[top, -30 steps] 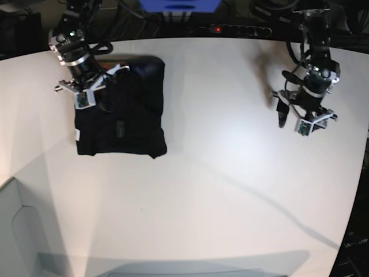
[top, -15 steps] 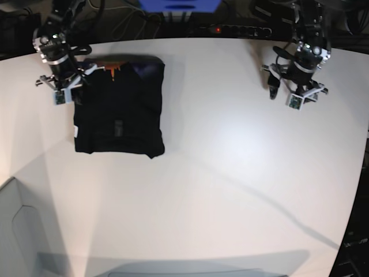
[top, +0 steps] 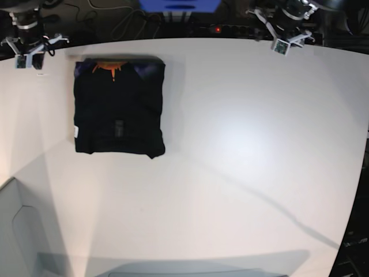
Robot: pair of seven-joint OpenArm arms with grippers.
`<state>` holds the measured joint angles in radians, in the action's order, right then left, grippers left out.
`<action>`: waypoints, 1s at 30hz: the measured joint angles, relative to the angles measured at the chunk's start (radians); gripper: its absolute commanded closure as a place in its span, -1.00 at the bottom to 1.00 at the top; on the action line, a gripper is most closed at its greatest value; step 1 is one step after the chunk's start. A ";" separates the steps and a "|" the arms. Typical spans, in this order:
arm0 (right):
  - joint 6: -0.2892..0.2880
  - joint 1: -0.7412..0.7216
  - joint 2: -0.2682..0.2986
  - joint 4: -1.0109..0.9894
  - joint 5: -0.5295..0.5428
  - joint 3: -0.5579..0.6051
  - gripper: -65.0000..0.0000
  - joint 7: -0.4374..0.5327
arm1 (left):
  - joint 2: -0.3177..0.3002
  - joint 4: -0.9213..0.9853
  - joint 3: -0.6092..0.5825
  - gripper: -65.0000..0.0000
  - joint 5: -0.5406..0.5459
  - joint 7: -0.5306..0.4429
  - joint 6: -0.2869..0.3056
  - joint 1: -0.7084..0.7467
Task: Fold the T-shirt properly
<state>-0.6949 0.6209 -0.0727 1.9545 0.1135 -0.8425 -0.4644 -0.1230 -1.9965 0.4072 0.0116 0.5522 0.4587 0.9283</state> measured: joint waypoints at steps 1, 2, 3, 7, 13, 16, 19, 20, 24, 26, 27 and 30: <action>0.000 0.022 -0.002 -0.002 0.001 -0.011 1.00 0.003 | 0.006 0.000 0.001 -0.18 0.000 -0.003 -0.001 0.026; 0.001 0.043 -0.004 -0.003 0.005 -0.022 1.00 0.005 | 0.014 0.000 0.001 -0.18 -0.003 -0.003 -0.004 0.053; 0.000 0.063 -0.005 -0.003 0.008 -0.038 1.00 -0.007 | 0.024 0.001 0.002 -0.18 -0.003 0.000 -0.003 0.078; 0.001 0.115 -0.005 -0.028 0.006 -0.090 1.00 -0.111 | 0.038 0.037 -0.003 -0.18 0.000 -0.008 -0.002 0.138; 0.003 0.082 0.031 -0.304 0.004 -0.063 1.00 -0.130 | 0.082 0.285 -0.016 -0.18 -0.007 -0.001 0.002 0.069; 0.003 0.055 0.086 -0.513 -0.002 -0.001 1.00 -0.109 | 0.085 0.470 -0.023 -0.18 -0.002 -0.020 -0.009 -0.038; 0.003 -0.007 0.150 -0.741 -0.021 0.065 1.00 -0.063 | 0.084 0.632 -0.037 -0.18 0.005 -0.031 -0.008 -0.124; 0.004 -0.020 0.161 -0.807 -0.011 0.081 1.00 0.003 | 0.087 0.692 -0.036 -0.18 0.001 -0.035 -0.006 -0.146; 0.004 -0.074 0.201 -1.030 -0.016 0.168 1.00 0.160 | 0.086 0.911 -0.032 -0.18 0.002 -0.169 -0.008 -0.223; 0.005 -0.098 0.212 -1.117 -0.021 0.229 1.00 0.222 | 0.082 1.030 -0.026 -0.18 0.001 -0.226 -0.056 -0.269; 0.004 -0.106 0.212 -1.147 -0.024 0.254 1.00 0.253 | 0.082 1.093 -0.013 -0.18 0.010 -0.269 -0.096 -0.294; 0.004 -0.136 0.212 -1.238 -0.020 0.327 1.00 0.345 | 0.058 1.281 0.016 -0.18 0.001 -0.374 -0.169 -0.364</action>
<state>-0.6907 0.4850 0.1394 0.7166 0.0937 -0.5156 -0.1196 -0.0647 -0.7151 0.4232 0.0128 0.1783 0.2893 0.5648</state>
